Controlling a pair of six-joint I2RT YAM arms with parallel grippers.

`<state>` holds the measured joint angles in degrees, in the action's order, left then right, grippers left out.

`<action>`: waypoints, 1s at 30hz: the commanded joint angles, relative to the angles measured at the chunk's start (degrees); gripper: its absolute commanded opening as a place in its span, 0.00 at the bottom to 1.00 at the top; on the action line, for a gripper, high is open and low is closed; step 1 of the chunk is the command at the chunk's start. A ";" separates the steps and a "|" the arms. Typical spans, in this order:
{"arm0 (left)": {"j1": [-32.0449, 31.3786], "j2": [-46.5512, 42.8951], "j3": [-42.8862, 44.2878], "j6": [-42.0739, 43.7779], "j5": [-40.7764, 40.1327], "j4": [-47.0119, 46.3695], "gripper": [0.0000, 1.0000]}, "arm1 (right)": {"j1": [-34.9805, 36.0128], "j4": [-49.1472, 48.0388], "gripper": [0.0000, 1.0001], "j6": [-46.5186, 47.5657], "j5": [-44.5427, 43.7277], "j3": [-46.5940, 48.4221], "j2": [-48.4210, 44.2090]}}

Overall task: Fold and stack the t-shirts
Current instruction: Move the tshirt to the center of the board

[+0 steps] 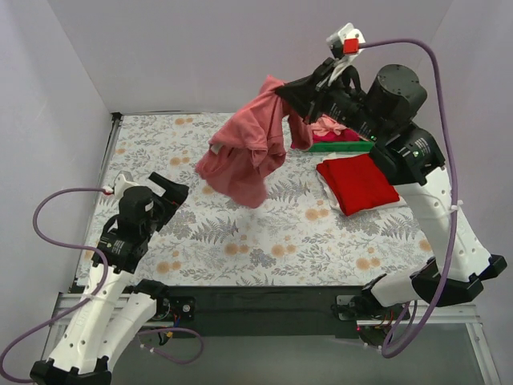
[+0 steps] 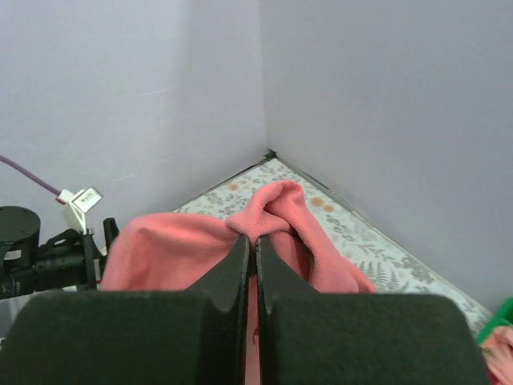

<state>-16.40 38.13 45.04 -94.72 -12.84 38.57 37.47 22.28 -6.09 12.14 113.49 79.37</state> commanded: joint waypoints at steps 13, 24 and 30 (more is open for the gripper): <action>-0.21 -1.05 3.22 -1.79 0.44 13.38 0.98 | -15.73 -6.55 0.39 -14.38 -19.99 -54.92 -13.45; -0.21 7.13 -8.90 -4.77 12.40 8.98 0.98 | -24.55 -6.98 0.97 -14.83 -4.42 -74.54 -25.22; -0.21 5.56 -17.43 -9.25 17.84 7.05 0.98 | -24.20 -9.89 0.98 -16.85 5.26 -83.87 -31.82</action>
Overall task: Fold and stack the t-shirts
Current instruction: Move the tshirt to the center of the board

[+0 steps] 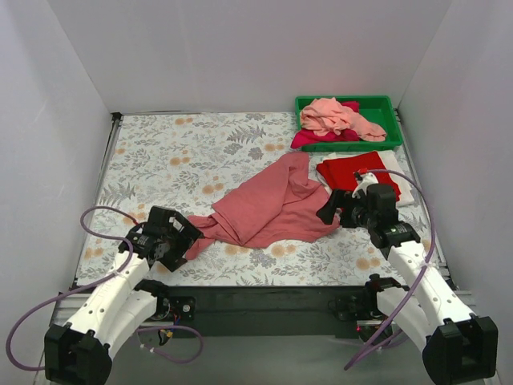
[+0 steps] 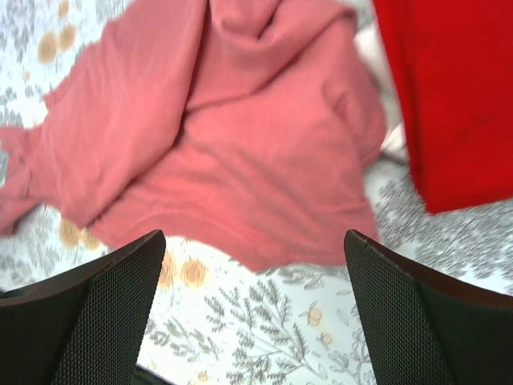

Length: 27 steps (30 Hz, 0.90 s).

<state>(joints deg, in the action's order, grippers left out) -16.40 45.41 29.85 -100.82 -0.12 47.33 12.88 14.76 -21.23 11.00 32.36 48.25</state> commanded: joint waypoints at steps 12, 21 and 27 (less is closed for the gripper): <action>-0.47 -0.68 -7.96 -9.93 2.58 -5.31 0.94 | 0.83 -3.60 0.98 -2.41 7.54 -6.08 -0.44; -0.47 6.97 -7.08 -11.25 -4.01 -9.88 0.75 | 1.09 -3.25 0.98 -2.76 8.59 -7.75 -0.35; -0.47 8.82 -8.57 -8.88 -2.70 -13.66 0.45 | 1.18 -2.29 0.97 -3.55 7.89 -8.98 -0.09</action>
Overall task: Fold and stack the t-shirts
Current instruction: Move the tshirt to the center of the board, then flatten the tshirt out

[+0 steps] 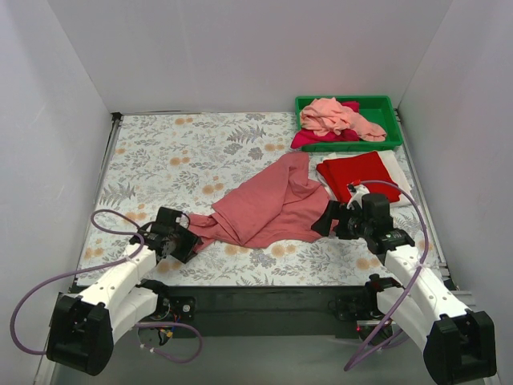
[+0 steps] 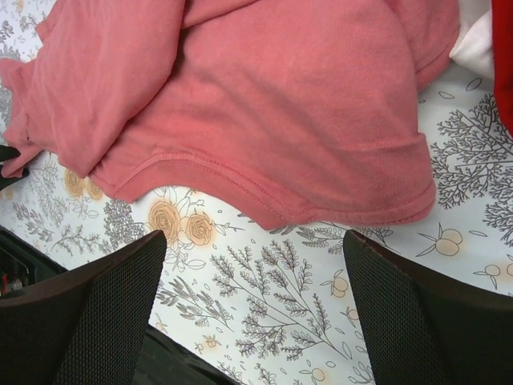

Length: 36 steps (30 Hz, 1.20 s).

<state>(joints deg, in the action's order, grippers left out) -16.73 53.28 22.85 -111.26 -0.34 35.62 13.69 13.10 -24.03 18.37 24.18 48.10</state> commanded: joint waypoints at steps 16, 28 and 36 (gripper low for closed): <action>-0.14 -3.79 -2.73 8.33 -0.98 -3.89 0.00 | 2.29 2.81 0.94 0.13 -0.53 -4.76 1.65; -0.14 -5.99 -2.29 10.36 2.62 -4.86 0.00 | 11.18 -0.71 0.78 -9.80 -24.41 -1.77 12.72; -0.14 -8.19 -1.23 10.63 3.77 -4.07 0.00 | 11.71 -6.95 0.40 -12.27 -23.13 -0.98 17.73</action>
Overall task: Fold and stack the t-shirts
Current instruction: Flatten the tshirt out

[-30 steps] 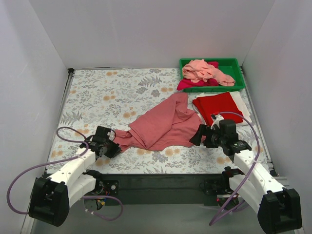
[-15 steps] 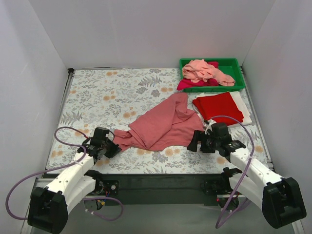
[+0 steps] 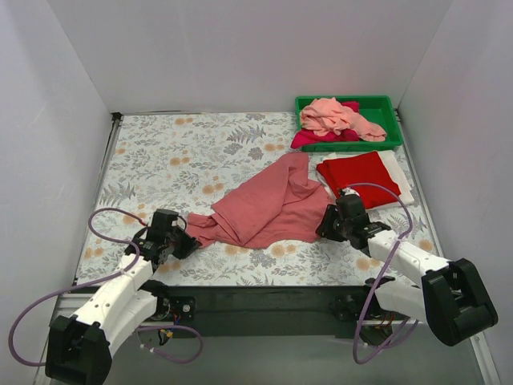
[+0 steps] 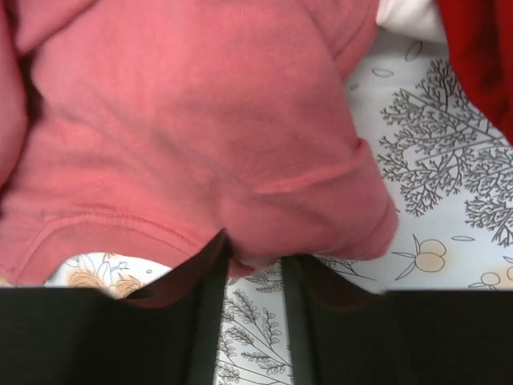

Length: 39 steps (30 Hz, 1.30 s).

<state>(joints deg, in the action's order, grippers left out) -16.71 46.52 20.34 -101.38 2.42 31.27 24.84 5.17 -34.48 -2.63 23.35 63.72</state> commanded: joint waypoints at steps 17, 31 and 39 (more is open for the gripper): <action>-0.34 -16.90 29.02 2.51 2.86 3.28 0.00 | 2.67 22.95 0.01 10.74 2.10 32.43 -19.77; -0.34 -11.46 62.26 4.09 -3.89 4.32 0.00 | 2.58 30.34 0.01 16.55 8.78 72.96 -16.18; -0.34 -8.21 76.68 6.90 -4.09 3.89 0.00 | 2.67 30.43 0.01 16.64 16.60 88.34 -12.49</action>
<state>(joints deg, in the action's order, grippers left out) -16.99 36.36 92.77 -96.82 -0.47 35.83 27.35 37.58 -18.83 10.44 107.53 49.87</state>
